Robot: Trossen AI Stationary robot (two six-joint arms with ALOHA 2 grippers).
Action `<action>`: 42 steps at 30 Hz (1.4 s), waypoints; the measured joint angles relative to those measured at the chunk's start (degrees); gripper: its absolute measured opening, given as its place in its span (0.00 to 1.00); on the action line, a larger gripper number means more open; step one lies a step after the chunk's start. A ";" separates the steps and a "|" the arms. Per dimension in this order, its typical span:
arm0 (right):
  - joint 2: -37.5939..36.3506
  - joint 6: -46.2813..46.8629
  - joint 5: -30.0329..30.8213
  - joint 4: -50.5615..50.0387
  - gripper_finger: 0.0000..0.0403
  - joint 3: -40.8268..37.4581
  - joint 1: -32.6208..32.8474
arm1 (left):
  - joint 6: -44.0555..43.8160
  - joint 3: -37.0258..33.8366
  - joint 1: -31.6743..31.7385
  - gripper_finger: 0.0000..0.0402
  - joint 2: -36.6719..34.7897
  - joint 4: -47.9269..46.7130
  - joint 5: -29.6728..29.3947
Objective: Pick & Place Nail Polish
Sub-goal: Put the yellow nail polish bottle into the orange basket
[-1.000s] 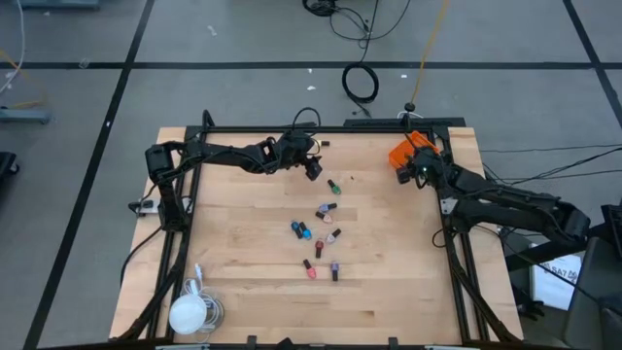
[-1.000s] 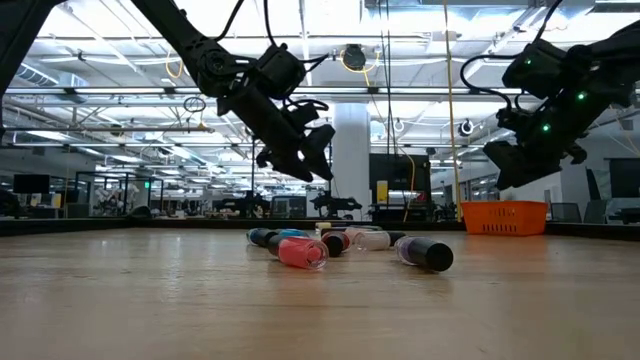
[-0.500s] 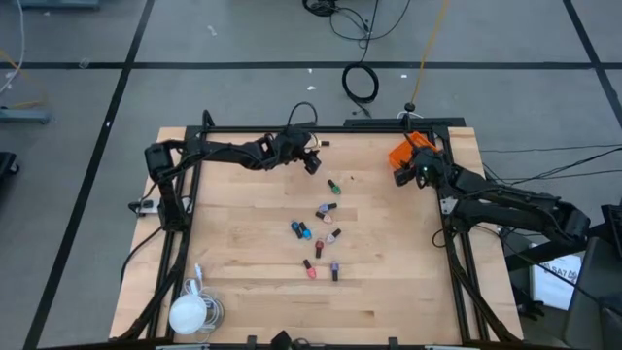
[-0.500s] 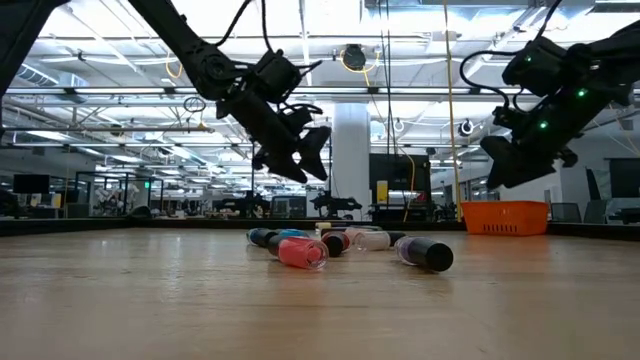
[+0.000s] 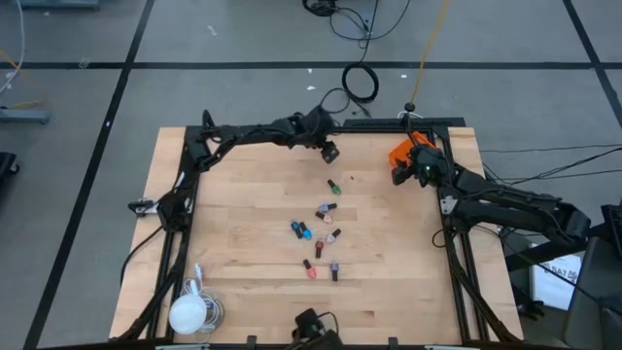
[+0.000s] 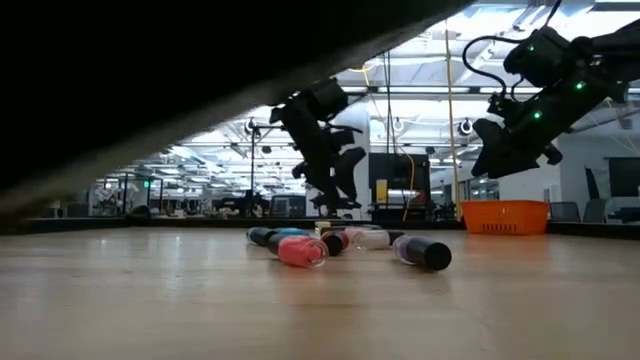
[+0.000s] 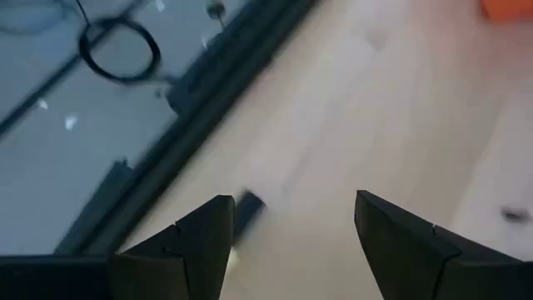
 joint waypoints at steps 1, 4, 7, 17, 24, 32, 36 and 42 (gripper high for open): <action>-0.23 0.00 -0.24 0.20 0.49 0.00 0.00 | -0.07 0.79 -0.08 0.60 0.31 -2.18 -0.04; -0.43 -0.16 -0.22 0.84 0.49 0.00 -0.02 | -2.20 1.93 0.29 0.57 0.96 -8.67 -0.08; -0.22 -0.58 -1.32 2.92 0.49 0.00 -0.02 | -1.76 2.57 0.63 0.54 0.00 -11.34 -0.16; 10.60 -8.27 -14.05 22.35 0.49 4.53 -0.74 | 1.27 2.51 -1.14 0.44 -8.75 -9.49 14.94; 32.29 -15.93 -28.73 20.57 0.49 20.41 -4.90 | 7.23 2.51 -5.90 0.41 -20.68 -7.39 14.99; 53.77 -28.25 -36.29 6.13 0.49 43.64 -8.08 | 8.81 -2.80 -10.14 0.41 -36.34 -4.93 13.75; 61.06 -34.02 -36.26 0.95 0.49 51.39 -7.91 | 8.14 -5.73 -11.56 0.41 -41.89 -3.71 8.82; 69.07 -36.43 -37.55 -1.16 0.49 57.33 -7.46 | 8.22 -7.76 -12.43 0.41 -46.21 -4.83 1.71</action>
